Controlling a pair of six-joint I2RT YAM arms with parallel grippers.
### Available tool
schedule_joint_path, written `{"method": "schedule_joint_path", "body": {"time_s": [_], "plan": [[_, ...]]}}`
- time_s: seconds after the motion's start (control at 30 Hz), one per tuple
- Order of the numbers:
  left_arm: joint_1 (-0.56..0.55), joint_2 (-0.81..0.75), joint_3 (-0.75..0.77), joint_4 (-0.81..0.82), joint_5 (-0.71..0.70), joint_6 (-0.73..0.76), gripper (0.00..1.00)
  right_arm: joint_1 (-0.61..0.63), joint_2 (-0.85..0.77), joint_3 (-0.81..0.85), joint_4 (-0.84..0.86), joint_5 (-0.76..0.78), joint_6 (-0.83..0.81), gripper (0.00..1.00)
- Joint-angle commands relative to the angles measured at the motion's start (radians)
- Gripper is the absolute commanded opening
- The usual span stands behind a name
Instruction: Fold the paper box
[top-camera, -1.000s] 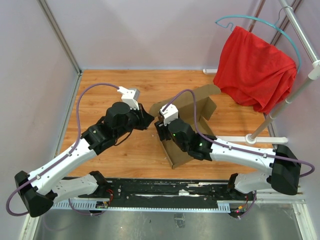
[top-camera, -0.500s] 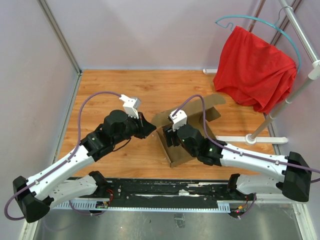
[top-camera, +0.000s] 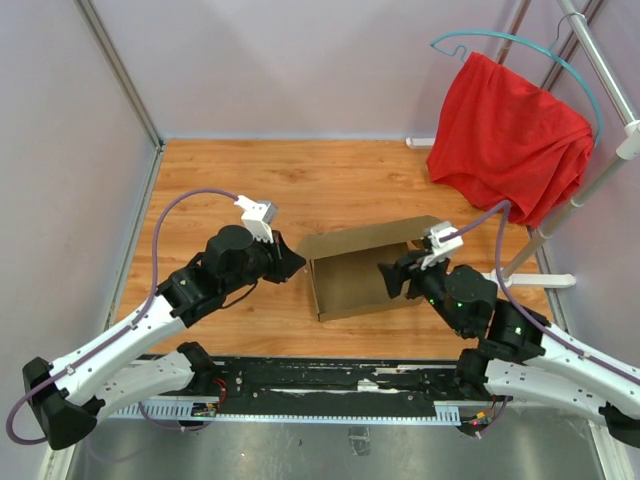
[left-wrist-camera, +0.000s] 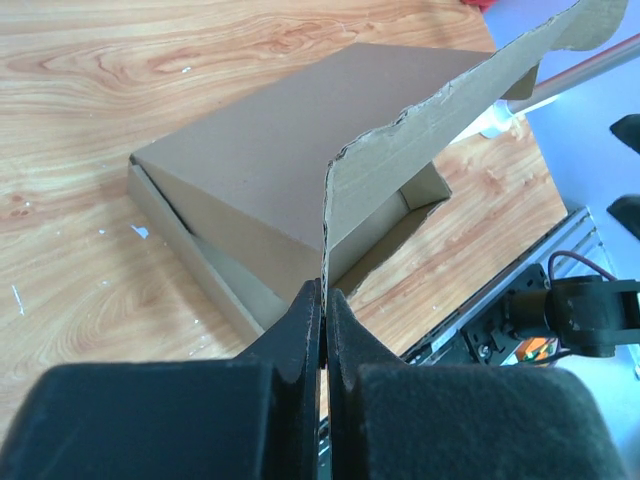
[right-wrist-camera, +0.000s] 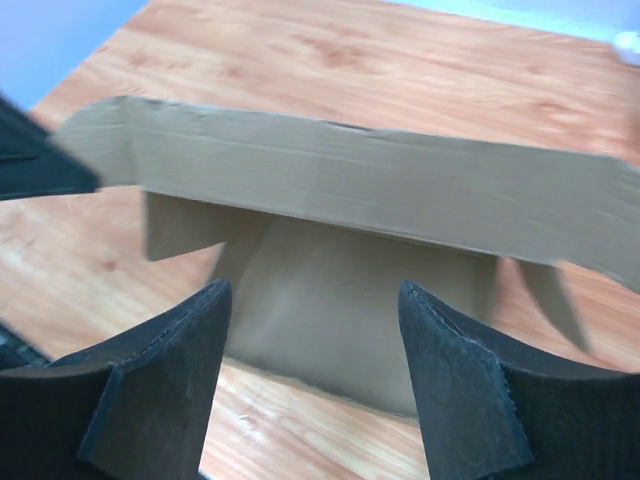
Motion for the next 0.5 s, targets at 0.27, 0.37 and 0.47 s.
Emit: {"method": "schedule_joint_path", "body": {"time_s": [0.27, 0.37, 0.47], "plan": [[-0.003, -0.014, 0.080, -0.036, -0.060, -0.015, 0.00, -0.008, -0.076, -0.110, -0.336, 0.407, 0.115, 0.69], [-0.003, -0.004, 0.108, -0.047, -0.070, -0.007, 0.00, -0.075, -0.055, -0.121, -0.330, 0.412, 0.117, 0.72], [-0.003, 0.011, 0.126, -0.054, -0.080, -0.001, 0.00, -0.240, -0.038, -0.131, -0.251, 0.253, 0.028, 0.75]]}}
